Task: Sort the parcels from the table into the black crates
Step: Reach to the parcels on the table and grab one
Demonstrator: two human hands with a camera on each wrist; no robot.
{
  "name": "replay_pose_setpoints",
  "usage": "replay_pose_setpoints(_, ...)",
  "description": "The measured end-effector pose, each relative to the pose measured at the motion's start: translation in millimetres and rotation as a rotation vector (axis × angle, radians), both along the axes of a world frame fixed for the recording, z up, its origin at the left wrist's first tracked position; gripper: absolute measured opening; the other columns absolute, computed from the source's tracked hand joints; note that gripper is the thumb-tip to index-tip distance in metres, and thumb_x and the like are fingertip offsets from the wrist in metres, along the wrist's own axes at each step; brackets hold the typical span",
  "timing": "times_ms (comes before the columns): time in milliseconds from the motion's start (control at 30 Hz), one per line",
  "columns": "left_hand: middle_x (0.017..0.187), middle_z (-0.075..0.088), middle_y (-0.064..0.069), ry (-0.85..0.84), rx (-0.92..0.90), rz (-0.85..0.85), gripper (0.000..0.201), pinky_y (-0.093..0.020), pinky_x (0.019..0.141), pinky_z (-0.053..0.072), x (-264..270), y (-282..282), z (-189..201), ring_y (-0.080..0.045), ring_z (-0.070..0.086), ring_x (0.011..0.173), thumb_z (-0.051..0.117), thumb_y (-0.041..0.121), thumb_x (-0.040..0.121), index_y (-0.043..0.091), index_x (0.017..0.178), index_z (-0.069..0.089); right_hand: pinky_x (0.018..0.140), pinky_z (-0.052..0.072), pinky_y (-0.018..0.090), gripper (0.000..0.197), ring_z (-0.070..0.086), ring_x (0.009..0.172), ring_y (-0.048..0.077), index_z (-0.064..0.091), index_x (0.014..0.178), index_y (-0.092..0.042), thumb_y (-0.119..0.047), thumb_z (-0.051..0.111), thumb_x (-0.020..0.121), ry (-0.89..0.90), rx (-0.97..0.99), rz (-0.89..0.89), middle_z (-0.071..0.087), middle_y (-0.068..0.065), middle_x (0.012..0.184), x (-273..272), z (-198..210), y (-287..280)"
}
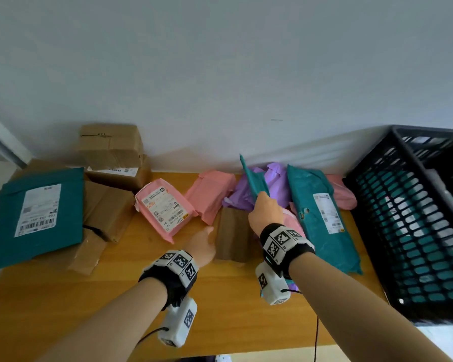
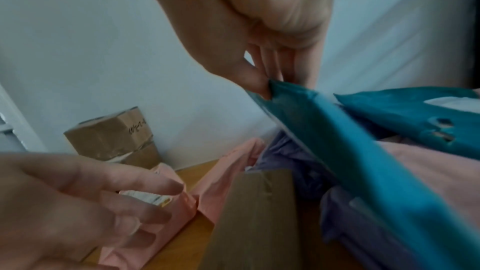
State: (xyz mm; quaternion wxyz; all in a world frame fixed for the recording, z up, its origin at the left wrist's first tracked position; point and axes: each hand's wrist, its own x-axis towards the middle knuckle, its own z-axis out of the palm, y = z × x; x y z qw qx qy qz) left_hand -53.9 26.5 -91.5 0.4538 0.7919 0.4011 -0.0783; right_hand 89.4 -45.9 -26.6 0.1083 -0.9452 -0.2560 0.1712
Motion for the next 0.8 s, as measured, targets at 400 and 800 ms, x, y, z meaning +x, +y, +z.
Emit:
replay_pose_setpoints(400,0.141,0.047,-0.008,-0.084,0.164,-0.157,0.049,-0.028,0.103,0.04,15.8,-29.0,54.1,-0.023,0.05,0.124,0.047,0.011,0.095,0.014,0.143,0.036,0.095,0.048,0.042,0.035,0.059,0.108,0.032,0.058,0.119,-0.012,-0.002,0.049,0.087,0.099,0.452,-0.078,0.065,0.012,0.117,22.3,56.3,-72.2)
replay_pose_setpoints(800,0.156,0.022,-0.007,-0.39,0.815,0.016,0.055,-0.038,0.117,0.02,-8.6,-27.0,163.3,-0.023,0.016,0.145,0.057,0.017,0.093,0.018,0.144,0.036,0.079,0.048,0.029,0.043,0.063,0.098,0.027,0.057,0.125,-0.02,0.001,0.042,0.091,-0.133,0.396,0.391,0.067,0.007,0.113,-7.5,101.9,-83.6)
